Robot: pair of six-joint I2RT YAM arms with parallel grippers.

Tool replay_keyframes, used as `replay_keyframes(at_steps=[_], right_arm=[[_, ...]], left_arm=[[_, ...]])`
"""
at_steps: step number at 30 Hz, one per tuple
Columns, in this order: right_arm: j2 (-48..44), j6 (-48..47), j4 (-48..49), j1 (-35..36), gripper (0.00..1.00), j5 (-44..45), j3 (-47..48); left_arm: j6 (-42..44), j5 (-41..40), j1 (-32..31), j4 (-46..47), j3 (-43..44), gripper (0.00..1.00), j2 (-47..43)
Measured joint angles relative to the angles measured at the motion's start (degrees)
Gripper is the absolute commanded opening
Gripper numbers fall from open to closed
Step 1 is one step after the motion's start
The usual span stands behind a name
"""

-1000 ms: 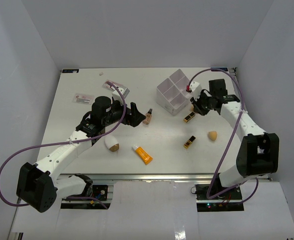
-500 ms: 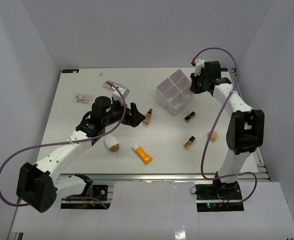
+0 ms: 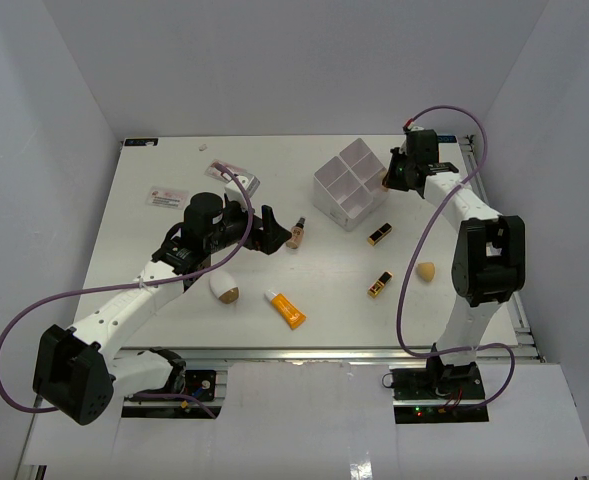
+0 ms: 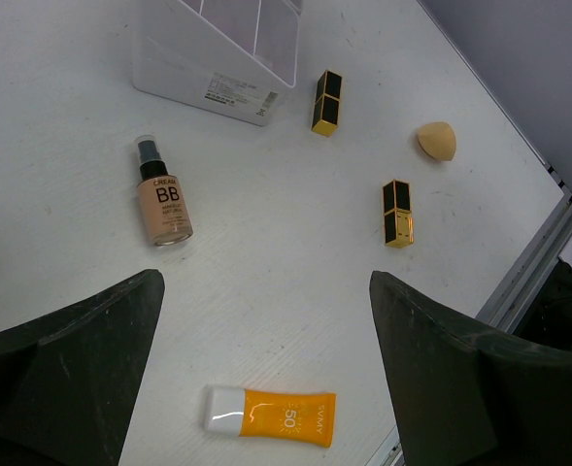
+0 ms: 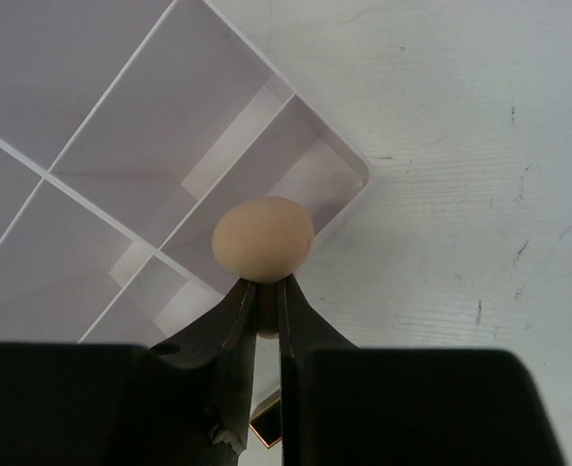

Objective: Organize the makeup

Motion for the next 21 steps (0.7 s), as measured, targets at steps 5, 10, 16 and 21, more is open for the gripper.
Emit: replay_keyframes(at_steps=[5,10,16,21], right_arm=[[1.7,2.7,0.4,-0.4,0.09,0.0,0.0],[4.0,4.4,1.2,-0.9,0.20,-0.4,0.3],[5.2,5.5,1.3,-1.3,0.28,-1.7,2.5],[6.9,5.9,1.6,-1.5,0.43,-2.9,3.6]], left_arm=[[0.2,0.0,0.0,0.0,0.0,0.98,0.0],[0.4,-0.1,0.0,0.0,0.0,0.98,0.1],[0.4,-0.1,0.0,0.0,0.0,0.98,0.4],[0.5,-0.3,0.0,0.0,0.0,0.98,0.5]])
